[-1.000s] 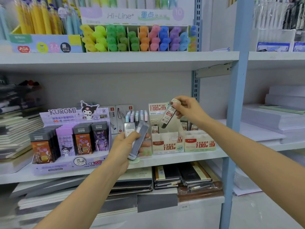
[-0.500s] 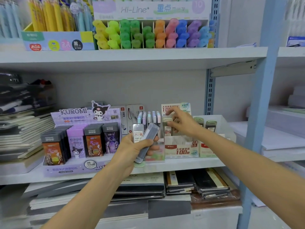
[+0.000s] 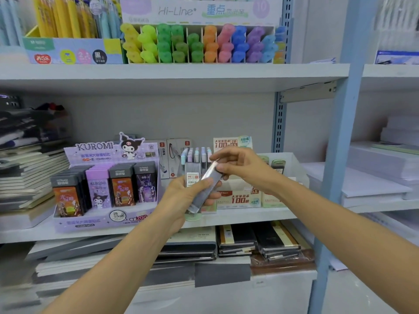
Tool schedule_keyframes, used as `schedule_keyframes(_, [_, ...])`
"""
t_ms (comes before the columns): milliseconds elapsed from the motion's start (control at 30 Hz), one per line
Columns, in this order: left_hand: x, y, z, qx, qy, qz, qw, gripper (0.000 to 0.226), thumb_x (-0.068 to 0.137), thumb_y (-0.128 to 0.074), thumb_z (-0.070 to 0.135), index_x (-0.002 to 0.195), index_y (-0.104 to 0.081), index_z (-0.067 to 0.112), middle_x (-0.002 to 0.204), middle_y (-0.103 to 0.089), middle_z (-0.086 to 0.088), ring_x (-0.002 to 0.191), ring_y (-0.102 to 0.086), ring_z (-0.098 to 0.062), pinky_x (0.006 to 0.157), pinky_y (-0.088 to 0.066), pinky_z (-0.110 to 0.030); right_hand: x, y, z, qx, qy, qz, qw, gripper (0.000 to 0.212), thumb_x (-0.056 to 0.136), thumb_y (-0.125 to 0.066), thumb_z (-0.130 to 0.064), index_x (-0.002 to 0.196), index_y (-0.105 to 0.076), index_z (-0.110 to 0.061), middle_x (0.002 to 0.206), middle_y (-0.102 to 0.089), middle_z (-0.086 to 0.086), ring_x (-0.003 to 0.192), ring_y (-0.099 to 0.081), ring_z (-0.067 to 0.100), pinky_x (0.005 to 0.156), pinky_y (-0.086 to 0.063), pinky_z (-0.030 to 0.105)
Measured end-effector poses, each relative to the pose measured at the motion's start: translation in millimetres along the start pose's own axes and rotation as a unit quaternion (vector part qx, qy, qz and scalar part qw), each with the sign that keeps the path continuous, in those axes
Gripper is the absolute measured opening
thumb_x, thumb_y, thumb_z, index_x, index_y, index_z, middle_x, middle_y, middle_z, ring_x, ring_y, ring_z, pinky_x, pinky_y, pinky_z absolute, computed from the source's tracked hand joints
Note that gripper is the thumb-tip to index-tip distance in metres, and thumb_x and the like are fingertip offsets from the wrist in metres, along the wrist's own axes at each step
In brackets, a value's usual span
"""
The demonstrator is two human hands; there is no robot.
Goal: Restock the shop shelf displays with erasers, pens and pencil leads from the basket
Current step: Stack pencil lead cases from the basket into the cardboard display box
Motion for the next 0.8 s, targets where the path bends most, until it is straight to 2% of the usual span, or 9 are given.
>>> schedule_keyframes(100, [-5,-4,5,-0.011,0.008,0.03,0.999,0.026,0.09,-0.066,0.018,0.11,-0.06,0.003,0.081,-0.076,-0.013,0.066,-0.073,-0.018,0.053,-0.056,-0.023,-11,8,-3,0.0,0.008,0.058,0.998,0.023,0.09,-0.064,-0.01,0.113,-0.068,-0.012,0.108,-0.068,0.001,0.092,-0.066,0.013,0.076,-0.053,0.023])
schedule_keyframes(167, [-9,-5,9,-0.013,0.001,0.042,0.999,0.02,0.09,-0.066,0.016,0.104,-0.062,0.002,0.07,-0.074,-0.009,0.055,-0.069,-0.013,0.047,-0.051,-0.018,-20,14,-3,-0.024,-0.001,0.039,0.999,0.027,0.087,-0.068,-0.016,0.114,-0.069,-0.018,0.117,-0.065,-0.005,0.098,-0.065,0.016,0.083,-0.054,0.026])
schedule_keyframes(233, [-12,-7,11,-0.004,0.003,0.052,0.999,0.02,0.091,-0.065,0.018,0.102,-0.063,0.003,0.066,-0.073,-0.007,0.049,-0.064,-0.01,0.044,-0.048,-0.016,-29,15,-1,-0.071,-0.006,0.003,0.997,0.032,0.082,-0.073,-0.018,0.114,-0.07,-0.022,0.117,-0.064,-0.008,0.099,-0.062,0.019,0.089,-0.054,0.029])
schedule_keyframes(333, [-15,-12,15,-0.014,0.028,0.034,0.999,0.039,0.095,-0.057,0.039,0.108,-0.065,0.004,0.076,-0.074,-0.01,0.052,-0.064,-0.013,0.044,-0.049,-0.021,-37,16,-1,-0.094,0.004,0.022,0.995,0.023,0.085,-0.071,-0.018,0.107,-0.073,-0.019,0.097,-0.07,-0.002,0.086,-0.063,0.019,0.078,-0.055,0.026])
schedule_keyframes(433, [-17,-17,19,-0.115,0.034,-0.018,0.993,0.055,0.095,-0.047,0.054,0.11,-0.065,0.004,0.082,-0.071,-0.013,0.057,-0.064,-0.018,0.044,-0.047,-0.022,-42,19,-1,-0.047,0.003,0.068,0.997,0.014,0.09,-0.065,-0.019,0.101,-0.074,-0.015,0.085,-0.073,0.001,0.067,-0.062,0.01,0.065,-0.054,0.021])
schedule_keyframes(500, [-17,-19,19,-0.104,0.004,-0.016,0.994,0.043,0.094,-0.055,0.042,0.11,-0.064,0.003,0.08,-0.071,-0.009,0.057,-0.064,-0.015,0.045,-0.047,-0.02,-45,19,1,-0.021,-0.013,0.07,0.997,0.015,0.091,-0.063,-0.02,0.102,-0.073,-0.015,0.087,-0.074,0.006,0.064,-0.061,0.009,0.063,-0.055,0.022])
schedule_keyframes(633, [-17,-20,13,0.031,-0.035,0.052,0.998,0.014,0.089,-0.067,0.018,0.102,-0.067,0.01,0.066,-0.071,0.0,0.048,-0.056,-0.006,0.051,-0.052,-0.021,-53,13,4,0.016,-0.046,0.01,0.999,0.018,0.093,-0.061,-0.022,0.107,-0.07,-0.014,0.089,-0.074,0.007,0.065,-0.065,0.012,0.058,-0.052,0.019])
schedule_keyframes(733, [-18,-21,9,0.049,-0.037,0.062,0.996,0.01,0.091,-0.066,0.017,0.099,-0.067,0.012,0.063,-0.07,0.002,0.045,-0.055,-0.005,0.054,-0.051,-0.023,-56,8,2,-0.021,-0.055,-0.031,0.998,0.021,0.095,-0.06,-0.027,0.111,-0.068,-0.018,0.1,-0.074,-0.001,0.087,-0.071,0.015,0.071,-0.054,0.022])
schedule_keyframes(800, [-20,-24,7,0.074,-0.04,0.038,0.996,0.009,0.091,-0.066,0.018,0.097,-0.068,0.012,0.061,-0.069,0.0,0.044,-0.053,-0.006,0.053,-0.048,-0.022,-55,3,-2,-0.03,-0.025,-0.018,0.999,0.024,0.095,-0.06,-0.028,0.118,-0.064,-0.023,0.106,-0.072,-0.005,0.097,-0.069,0.012,0.077,-0.053,0.022])
Point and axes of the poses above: each hand's wrist, its own x-axis towards the middle knuckle, its own y-axis out of the back of the hand, z = x × y, the point moved 1 cm from there along x, towards the middle knuckle
